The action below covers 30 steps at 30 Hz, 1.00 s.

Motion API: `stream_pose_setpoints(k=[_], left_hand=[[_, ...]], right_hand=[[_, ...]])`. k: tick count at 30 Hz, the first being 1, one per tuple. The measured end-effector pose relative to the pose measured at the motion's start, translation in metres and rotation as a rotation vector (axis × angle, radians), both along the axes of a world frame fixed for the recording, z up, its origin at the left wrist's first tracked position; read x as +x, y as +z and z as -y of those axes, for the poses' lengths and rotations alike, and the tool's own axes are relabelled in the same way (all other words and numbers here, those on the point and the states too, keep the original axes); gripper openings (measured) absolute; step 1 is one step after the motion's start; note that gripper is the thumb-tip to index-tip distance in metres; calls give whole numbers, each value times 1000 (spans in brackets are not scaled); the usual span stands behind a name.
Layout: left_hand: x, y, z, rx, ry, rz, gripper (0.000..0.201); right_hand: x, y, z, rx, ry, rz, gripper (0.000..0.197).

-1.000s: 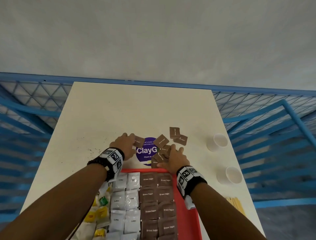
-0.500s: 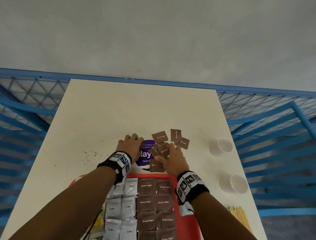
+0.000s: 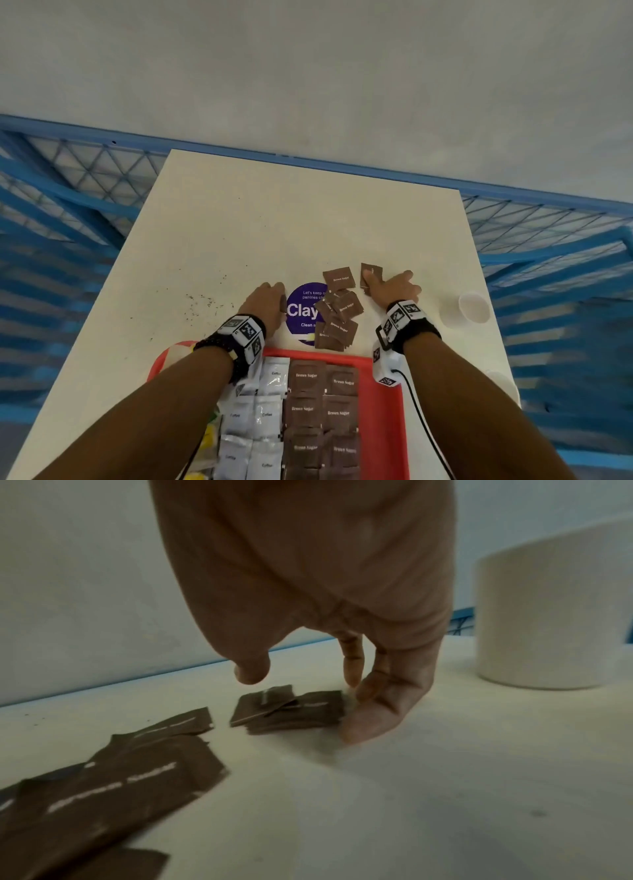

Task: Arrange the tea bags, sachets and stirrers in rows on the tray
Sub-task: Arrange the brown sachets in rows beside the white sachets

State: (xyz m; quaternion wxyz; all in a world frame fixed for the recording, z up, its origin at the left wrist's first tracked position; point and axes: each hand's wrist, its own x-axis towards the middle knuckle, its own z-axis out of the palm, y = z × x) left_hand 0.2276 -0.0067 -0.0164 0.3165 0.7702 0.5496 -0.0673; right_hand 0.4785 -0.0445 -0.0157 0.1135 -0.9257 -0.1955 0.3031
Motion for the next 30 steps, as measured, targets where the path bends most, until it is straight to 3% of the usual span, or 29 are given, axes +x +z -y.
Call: stream_pose_setpoints(k=[2,5,7,9,12,15,18,22,25,30], left_hand=[[-2,3,1,2,33,6,11],[-9,8,-2,-23,142,79,30],[-12,9,-6,-93,193,187,29],[-14,14,-11,-181,254,302,23],[-13,24,-13,-395,452,579,20],[-9,34,-8,-586,619,786,15],[-4,38,-4,-640,699,851,13],[6,43,11,-801,550,913,45],[14,42,29,-861,492,987,33],[-1,33,33,-834,705,1015,26]], right_hand=[[-8,-3,-9,11,2,20,83],[-8,-12,-13,52,-22,-16,73],[-3,-10,-9,113,-14,-29,63],[4,-6,-3,121,60,-27,41],[8,2,9,130,138,-49,16],[6,8,28,320,65,-180,21],[-13,26,52,415,111,-498,13],[-57,60,68,372,277,-897,16],[-83,64,72,364,318,-948,18],[-90,60,86,401,308,-844,18]])
